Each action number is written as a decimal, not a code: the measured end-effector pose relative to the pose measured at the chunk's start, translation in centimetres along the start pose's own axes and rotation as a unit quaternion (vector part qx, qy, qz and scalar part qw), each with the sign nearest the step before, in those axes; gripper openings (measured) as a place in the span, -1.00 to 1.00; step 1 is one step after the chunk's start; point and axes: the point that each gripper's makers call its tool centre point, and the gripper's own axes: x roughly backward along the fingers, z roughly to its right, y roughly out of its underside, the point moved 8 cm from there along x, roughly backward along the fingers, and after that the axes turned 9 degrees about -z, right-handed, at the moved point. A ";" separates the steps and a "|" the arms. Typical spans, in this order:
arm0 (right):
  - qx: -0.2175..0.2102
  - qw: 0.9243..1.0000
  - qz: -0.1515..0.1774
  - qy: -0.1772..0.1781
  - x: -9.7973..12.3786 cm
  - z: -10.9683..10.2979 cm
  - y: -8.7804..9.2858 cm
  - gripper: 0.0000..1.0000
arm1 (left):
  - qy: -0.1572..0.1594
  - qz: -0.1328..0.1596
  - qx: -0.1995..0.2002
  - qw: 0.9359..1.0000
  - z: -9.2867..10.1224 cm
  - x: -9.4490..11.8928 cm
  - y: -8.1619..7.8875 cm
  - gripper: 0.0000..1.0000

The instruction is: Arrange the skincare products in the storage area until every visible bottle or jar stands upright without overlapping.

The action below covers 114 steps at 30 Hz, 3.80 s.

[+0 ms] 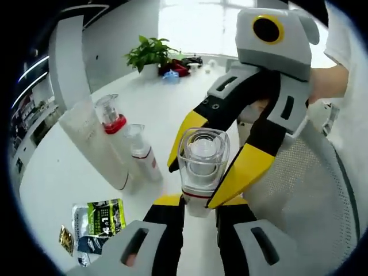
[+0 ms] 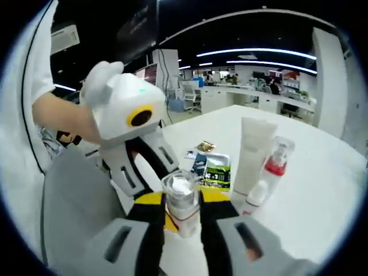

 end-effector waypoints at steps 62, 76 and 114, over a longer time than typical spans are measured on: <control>-0.103 0.991 -0.045 0.068 0.4 4.5 5.8 -0.01 | -0.019 0.005 0.005 1.000 -8.1 -4.5 -1.0 -0.65; -0.104 0.991 -0.049 0.065 0.4 4.3 5.8 0.02 | -0.014 -0.006 0.004 1.000 -8.2 -4.9 -1.0 -0.44; -0.079 0.994 -0.036 0.064 2.8 2.3 3.7 0.46 | -0.066 -0.023 0.129 0.989 -3.6 3.0 4.2 0.18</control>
